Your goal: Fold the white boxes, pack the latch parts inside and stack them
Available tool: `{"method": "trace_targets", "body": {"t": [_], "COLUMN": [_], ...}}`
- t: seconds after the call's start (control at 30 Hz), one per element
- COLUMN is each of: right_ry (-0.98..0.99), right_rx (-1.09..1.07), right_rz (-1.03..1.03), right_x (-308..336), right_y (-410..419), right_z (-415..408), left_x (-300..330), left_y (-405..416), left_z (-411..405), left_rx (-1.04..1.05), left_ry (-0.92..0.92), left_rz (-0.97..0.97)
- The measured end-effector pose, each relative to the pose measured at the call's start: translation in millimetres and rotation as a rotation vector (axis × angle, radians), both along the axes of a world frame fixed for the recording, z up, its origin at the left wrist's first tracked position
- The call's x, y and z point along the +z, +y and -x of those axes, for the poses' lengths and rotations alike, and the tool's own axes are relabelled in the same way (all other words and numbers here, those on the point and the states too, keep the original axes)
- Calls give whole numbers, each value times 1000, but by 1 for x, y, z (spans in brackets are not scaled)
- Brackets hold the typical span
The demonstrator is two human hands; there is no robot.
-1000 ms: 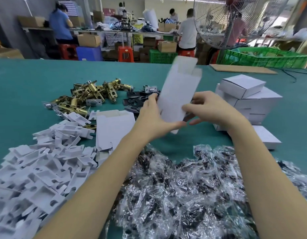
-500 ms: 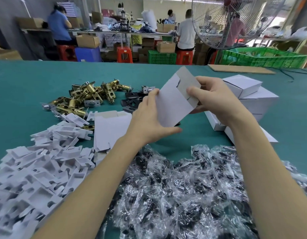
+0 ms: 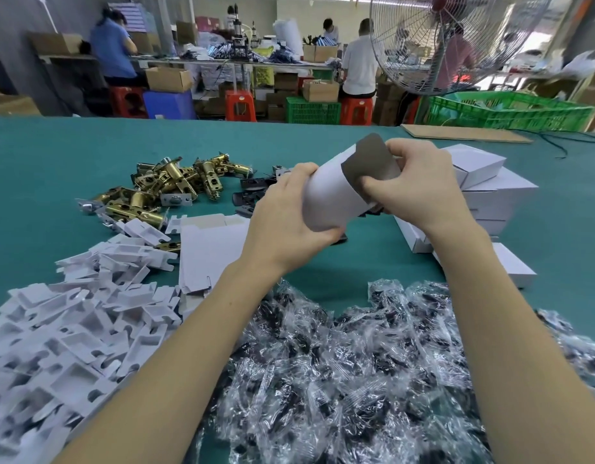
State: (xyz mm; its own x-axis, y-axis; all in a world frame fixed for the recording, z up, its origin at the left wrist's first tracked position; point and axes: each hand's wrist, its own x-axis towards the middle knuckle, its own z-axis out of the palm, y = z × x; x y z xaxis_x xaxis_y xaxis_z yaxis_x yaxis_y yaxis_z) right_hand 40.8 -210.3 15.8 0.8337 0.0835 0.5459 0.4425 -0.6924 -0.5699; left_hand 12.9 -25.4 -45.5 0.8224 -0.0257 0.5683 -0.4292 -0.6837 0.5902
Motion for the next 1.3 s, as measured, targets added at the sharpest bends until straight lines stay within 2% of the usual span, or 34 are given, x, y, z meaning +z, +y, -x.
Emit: {"method": "trace_targets", "body": {"t": [0.07, 0.13, 0.17, 0.23, 0.33, 0.5, 0.77, 0.9, 1.07, 1.2, 1.3], "right_ry": [93, 305, 383, 444, 381, 380, 374, 302, 136, 223, 258], "right_rx": [53, 239, 334, 435, 359, 367, 446, 472, 510, 573, 593], "right_rz": [-172, -385, -401, -282, -135, -175, -252, -445, -390, -434, -447], "right_x": [1, 6, 7, 4, -8, -12, -22, -26, -28, -27, -27], "right_y": [2, 0, -2, -2, 7, 7, 5, 11, 16, 13, 11], "right_z": [1, 2, 3, 4, 4, -1, -5, -6, -6, -7, -7], "left_x": [2, 3, 3, 4, 3, 15, 15, 13, 14, 20, 26], "left_y": [1, 3, 4, 4, 2, 26, 42, 40, 40, 39, 42], "left_z": [0, 0, 0, 0, 1, -2, -9, -8, -7, -7, -4], "left_rx": [0, 21, 29, 24, -4, -317, -323, -271, -225, -287, -307], "left_ry": [46, 101, 118, 127, 139, 459, 410, 348, 344, 250, 166], "left_rz": [91, 205, 254, 299, 261, 319, 342, 488, 535, 670, 612]}}
